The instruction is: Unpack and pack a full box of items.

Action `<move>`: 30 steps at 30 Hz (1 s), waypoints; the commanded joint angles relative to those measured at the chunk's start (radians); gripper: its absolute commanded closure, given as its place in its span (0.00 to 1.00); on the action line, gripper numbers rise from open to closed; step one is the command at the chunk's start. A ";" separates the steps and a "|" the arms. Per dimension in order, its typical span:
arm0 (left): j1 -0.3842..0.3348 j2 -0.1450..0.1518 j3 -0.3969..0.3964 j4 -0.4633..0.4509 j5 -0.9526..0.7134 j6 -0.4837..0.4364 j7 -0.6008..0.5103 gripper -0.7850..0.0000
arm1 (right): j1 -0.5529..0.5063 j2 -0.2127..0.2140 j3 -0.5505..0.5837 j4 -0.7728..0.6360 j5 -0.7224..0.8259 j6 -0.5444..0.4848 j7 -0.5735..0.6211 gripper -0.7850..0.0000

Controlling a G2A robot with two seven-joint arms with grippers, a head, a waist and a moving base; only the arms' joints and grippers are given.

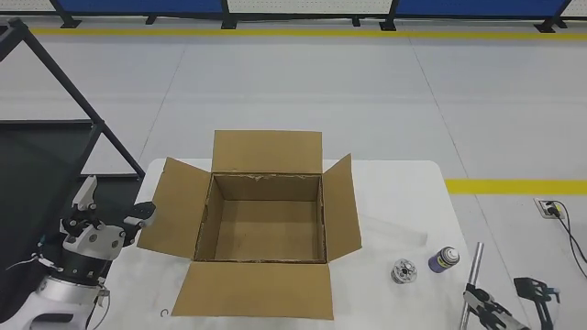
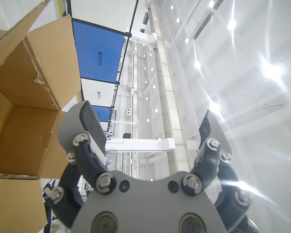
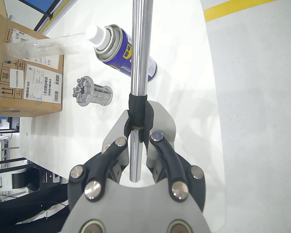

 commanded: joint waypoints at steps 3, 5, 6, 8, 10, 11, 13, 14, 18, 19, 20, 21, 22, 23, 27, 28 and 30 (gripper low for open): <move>0.000 0.000 0.000 0.000 0.000 0.000 0.000 0.00 | 0.000 0.002 -0.026 -0.039 -0.069 0.089 0.012 1.00; 0.000 0.000 0.000 0.000 0.000 0.000 0.000 0.00 | 0.006 0.004 -0.041 -0.055 -0.099 0.123 0.033 1.00; 0.000 0.000 0.000 0.000 0.000 0.000 0.000 0.00 | 0.009 0.005 -0.047 -0.059 -0.108 0.147 0.043 1.00; 0.000 0.000 0.000 0.000 0.000 0.000 0.000 0.00 | 0.020 0.007 -0.060 -0.068 -0.141 0.194 0.064 1.00; 0.000 0.000 0.000 0.000 0.000 0.000 0.000 0.00 | 0.034 0.009 -0.074 -0.074 -0.158 0.224 0.095 1.00; 0.000 0.000 0.000 0.000 0.000 0.000 0.000 0.00 | 0.040 0.011 -0.078 -0.072 -0.166 0.239 0.110 1.00; 0.000 0.000 0.000 0.000 0.000 0.000 0.000 0.00 | 0.055 0.013 -0.087 -0.071 -0.184 0.271 0.128 1.00; 0.000 0.000 0.000 0.000 0.000 0.000 0.000 0.00 | 0.066 0.015 -0.092 -0.068 -0.199 0.292 0.140 1.00; 0.000 0.000 0.000 0.000 0.000 0.000 0.000 0.00 | 0.100 0.017 -0.117 -0.053 -0.229 0.338 0.144 1.00; 0.000 0.000 0.000 0.000 0.000 0.000 0.000 0.00 | 0.111 0.017 -0.124 -0.044 -0.232 0.348 0.144 1.00; 0.000 0.000 0.000 0.000 0.000 0.000 0.000 0.00 | 0.123 0.018 -0.131 -0.036 -0.237 0.355 0.147 1.00; 0.000 0.000 0.000 0.000 0.000 0.000 0.000 0.00 | 0.133 0.019 -0.138 -0.027 -0.238 0.356 0.152 1.00; 0.000 0.000 0.000 0.000 0.000 0.000 0.000 0.00 | 0.143 0.020 -0.143 -0.019 -0.242 0.357 0.157 1.00; 0.000 0.000 0.000 0.000 0.000 0.000 0.000 0.00 | 0.151 0.021 -0.148 -0.013 -0.249 0.361 0.161 1.00; 0.000 0.000 0.000 0.000 0.000 0.000 0.000 0.00 | 0.178 0.024 -0.168 0.005 -0.281 0.387 0.177 1.00; 0.000 0.000 0.000 0.000 0.000 0.000 0.000 0.00 | 0.183 0.025 -0.172 0.008 -0.289 0.394 0.180 1.00; 0.000 0.000 0.000 0.000 0.000 0.000 0.000 0.00 | 0.192 0.027 -0.178 0.015 -0.296 0.404 0.187 1.00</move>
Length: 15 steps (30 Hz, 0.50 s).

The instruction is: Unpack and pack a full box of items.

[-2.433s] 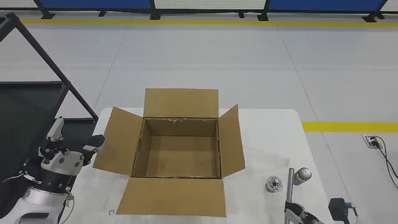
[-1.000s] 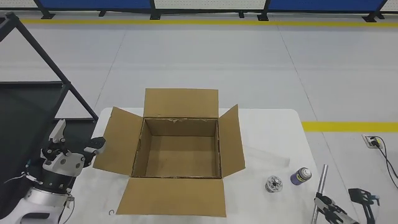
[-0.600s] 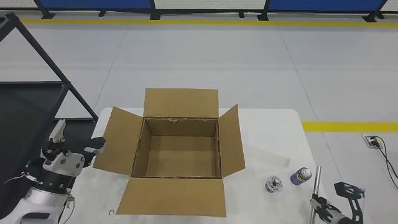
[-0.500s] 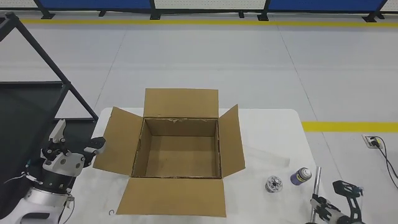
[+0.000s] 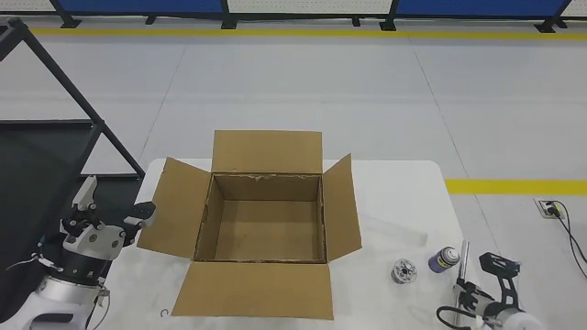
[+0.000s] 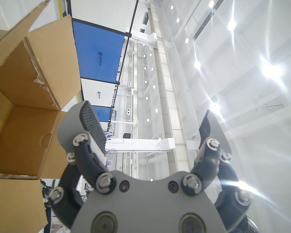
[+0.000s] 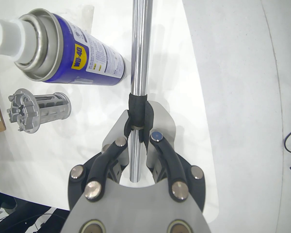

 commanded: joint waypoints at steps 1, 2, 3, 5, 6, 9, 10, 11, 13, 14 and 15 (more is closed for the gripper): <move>0.000 0.000 0.000 0.000 0.000 0.000 0.000 0.00 | 0.007 0.001 -0.004 0.004 -0.004 0.007 0.006 1.00; 0.000 0.000 0.000 0.000 0.000 0.000 0.000 0.00 | 0.009 0.002 -0.005 0.006 -0.007 0.008 0.009 1.00; 0.000 0.000 0.000 0.000 0.000 0.000 0.000 0.00 | 0.010 0.003 -0.006 0.007 -0.007 0.009 0.011 1.00; 0.000 0.000 0.000 0.000 0.000 0.000 0.000 0.00 | 0.012 0.004 -0.008 0.008 -0.012 0.011 0.016 1.00; 0.000 0.000 0.000 0.000 0.000 0.000 0.000 0.00 | 0.013 0.005 -0.010 0.009 -0.015 0.014 0.019 1.00; 0.000 0.000 0.000 0.000 0.000 0.000 0.000 0.00 | 0.017 0.007 -0.019 0.012 -0.028 0.020 0.028 0.96; 0.000 0.000 0.000 0.000 0.000 0.000 0.000 0.00 | 0.019 0.008 -0.022 0.014 -0.033 0.020 0.036 0.95; 0.000 0.000 0.000 0.000 0.000 0.000 0.000 0.00 | 0.021 0.009 -0.024 0.016 -0.034 0.020 0.043 0.94; 0.000 0.000 0.000 0.000 0.000 0.000 0.000 0.00 | 0.026 0.010 -0.026 0.022 -0.037 0.023 0.045 0.92; 0.000 0.000 0.000 0.000 0.000 0.000 0.000 0.00 | 0.030 0.011 -0.029 0.026 -0.040 0.023 0.048 0.88; 0.000 0.000 0.000 0.000 0.000 0.000 0.000 0.00 | 0.032 0.012 -0.030 0.028 -0.040 0.023 0.049 0.78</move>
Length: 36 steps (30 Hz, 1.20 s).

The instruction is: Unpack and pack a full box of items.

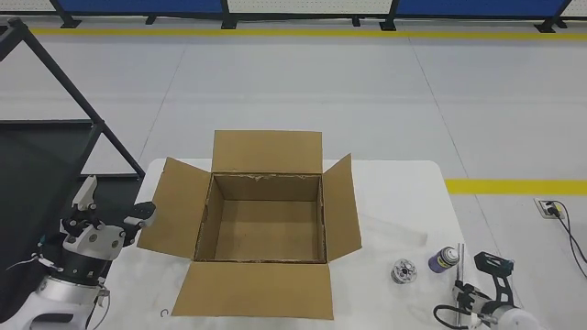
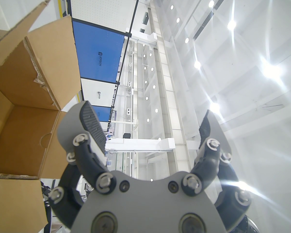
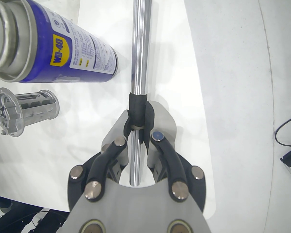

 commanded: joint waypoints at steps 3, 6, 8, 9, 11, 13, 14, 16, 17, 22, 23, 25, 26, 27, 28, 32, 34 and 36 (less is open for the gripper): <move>0.000 0.000 0.000 0.000 0.000 0.000 0.000 0.00 | 0.005 0.002 -0.001 0.004 0.012 0.000 0.000 0.63; 0.000 0.000 0.000 0.000 0.000 0.000 0.000 0.00 | 0.000 0.004 0.006 -0.001 0.020 -0.004 -0.001 0.51; 0.000 0.000 0.000 0.000 0.000 0.000 0.000 0.00 | -0.007 0.005 0.012 -0.008 0.029 -0.003 -0.009 0.52; 0.000 0.000 0.000 0.000 0.000 0.000 0.000 0.00 | -0.011 0.005 0.016 -0.012 0.034 -0.003 -0.015 0.52; 0.000 0.000 0.000 0.000 0.000 0.000 0.000 0.00 | -0.025 0.006 0.029 -0.027 0.050 -0.001 -0.033 0.53; 0.000 0.000 0.000 0.000 0.000 0.000 0.000 0.00 | -0.047 0.006 0.053 -0.050 0.076 0.000 -0.058 0.52; 0.000 0.000 0.000 0.000 0.000 0.000 0.000 0.00 | -0.061 0.005 0.067 -0.068 0.100 -0.003 -0.073 0.51; 0.000 0.000 0.000 0.000 0.000 0.000 0.000 0.00 | -0.090 0.004 0.094 -0.099 0.143 -0.017 -0.097 0.17; 0.000 0.000 0.000 0.000 0.000 0.000 0.000 0.00 | -0.109 0.004 0.111 -0.119 0.165 -0.026 -0.114 0.05; 0.000 0.000 0.000 0.000 0.000 0.000 0.000 0.00 | -0.205 -0.002 0.194 -0.211 0.311 -0.086 -0.213 0.00; 0.000 0.000 0.000 0.000 0.000 0.000 0.000 0.00 | -0.224 -0.004 0.207 -0.228 0.342 -0.105 -0.229 0.00; 0.000 0.000 0.000 0.000 0.000 0.000 0.000 0.00 | -0.257 -0.006 0.233 -0.261 0.404 -0.156 -0.266 0.00; 0.000 0.000 0.000 0.000 0.000 0.000 0.000 0.00 | -0.273 -0.008 0.246 -0.276 0.436 -0.185 -0.289 0.00; 0.000 0.000 0.000 0.000 0.000 0.000 0.000 0.00 | -0.288 -0.010 0.258 -0.289 0.467 -0.212 -0.319 0.00; 0.000 0.000 0.000 0.000 0.000 0.000 0.000 0.00 | -0.303 -0.013 0.268 -0.298 0.503 -0.233 -0.345 0.00; 0.000 0.000 0.000 0.000 0.000 0.000 0.000 0.00 | -0.341 -0.019 0.289 -0.339 0.639 -0.340 -0.398 0.00; 0.000 0.000 0.000 0.000 0.000 0.000 0.000 0.00 | -0.350 -0.020 0.292 -0.345 0.714 -0.415 -0.401 0.00; 0.000 0.000 0.000 0.000 0.000 0.000 0.000 0.00 | -0.355 -0.020 0.297 -0.341 0.771 -0.476 -0.393 0.00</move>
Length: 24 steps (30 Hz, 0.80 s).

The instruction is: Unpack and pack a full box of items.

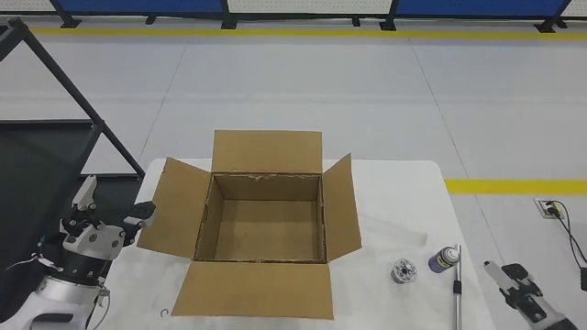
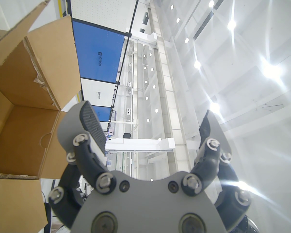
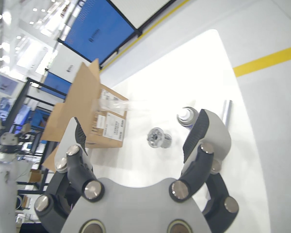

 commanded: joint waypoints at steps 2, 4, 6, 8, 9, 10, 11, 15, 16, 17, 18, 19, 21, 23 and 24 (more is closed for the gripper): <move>0.000 0.000 0.000 0.000 0.000 0.000 0.000 0.00 | -0.004 0.002 0.004 0.004 0.045 -0.049 0.018 0.00; 0.000 0.000 0.000 0.000 0.000 0.000 0.000 0.00 | -0.004 0.002 0.004 0.004 0.045 -0.049 0.018 0.00; 0.000 0.000 0.000 0.000 0.000 0.000 0.000 0.00 | -0.004 0.002 0.004 0.004 0.045 -0.049 0.018 0.00; 0.000 0.000 0.000 0.000 0.000 0.000 0.000 0.00 | -0.004 0.002 0.004 0.004 0.045 -0.049 0.018 0.00; 0.000 0.000 0.000 0.000 0.000 0.000 0.000 0.00 | -0.004 0.002 0.004 0.004 0.045 -0.049 0.018 0.00; 0.000 0.000 0.000 0.000 0.000 0.000 0.000 0.00 | -0.004 0.002 0.004 0.004 0.045 -0.049 0.018 0.00; 0.000 0.000 0.000 0.000 0.000 0.000 0.000 0.00 | -0.004 0.002 0.004 0.004 0.045 -0.049 0.018 0.00; 0.000 0.000 0.000 0.000 0.000 0.000 0.000 0.00 | -0.004 0.002 0.004 0.004 0.045 -0.049 0.018 0.00; 0.000 0.000 0.000 0.000 0.000 0.000 0.000 0.00 | -0.004 0.002 0.004 0.004 0.045 -0.049 0.018 0.00; 0.000 0.000 0.000 0.000 0.000 0.000 0.000 0.00 | -0.004 0.002 0.004 0.004 0.045 -0.049 0.018 0.00; 0.000 0.000 0.000 0.000 0.000 0.000 0.000 0.00 | -0.004 0.002 0.004 0.004 0.045 -0.049 0.018 0.00; 0.000 0.000 0.000 0.000 0.000 0.000 0.000 0.00 | -0.004 0.002 0.004 0.004 0.045 -0.049 0.018 0.00; 0.000 0.000 0.000 0.000 0.000 0.000 0.000 0.00 | -0.004 0.002 0.004 0.004 0.045 -0.049 0.018 0.00; 0.000 0.000 0.000 0.000 0.000 0.000 0.000 0.00 | -0.004 0.002 0.002 0.004 0.036 -0.047 0.027 0.00; 0.000 0.000 0.000 0.000 0.000 0.000 0.000 0.00 | 0.000 0.005 -0.003 -0.001 0.002 -0.038 0.053 0.00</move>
